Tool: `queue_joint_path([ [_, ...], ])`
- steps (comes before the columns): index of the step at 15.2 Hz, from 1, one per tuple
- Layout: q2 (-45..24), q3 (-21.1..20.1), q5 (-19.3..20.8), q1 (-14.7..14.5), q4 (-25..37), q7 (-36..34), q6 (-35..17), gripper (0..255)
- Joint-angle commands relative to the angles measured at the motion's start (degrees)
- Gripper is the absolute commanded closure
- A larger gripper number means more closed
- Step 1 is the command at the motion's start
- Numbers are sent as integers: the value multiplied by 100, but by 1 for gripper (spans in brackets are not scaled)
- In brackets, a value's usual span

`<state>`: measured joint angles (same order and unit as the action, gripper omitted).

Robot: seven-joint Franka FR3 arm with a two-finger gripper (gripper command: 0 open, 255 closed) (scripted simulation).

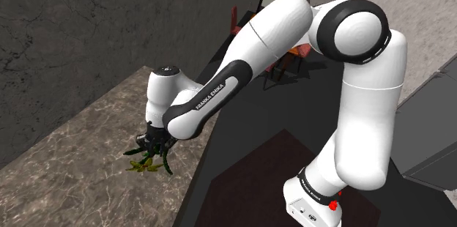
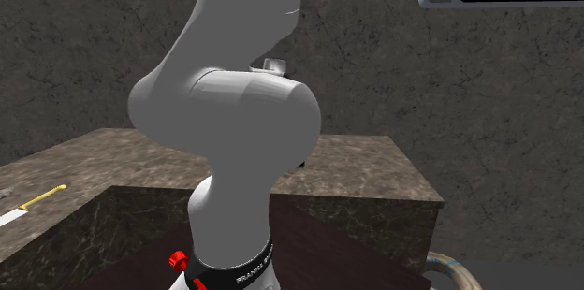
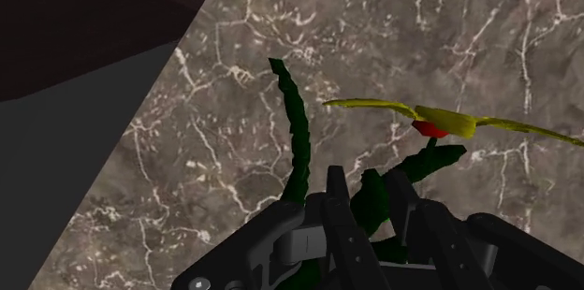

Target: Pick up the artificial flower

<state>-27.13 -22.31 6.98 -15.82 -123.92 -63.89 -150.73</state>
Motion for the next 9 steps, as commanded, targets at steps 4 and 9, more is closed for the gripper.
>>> queue_joint_path([
  [4,320,-141,-160,102,-24,75,284,255],
  [9,526,-224,-273,168,-28,134,477,255],
])
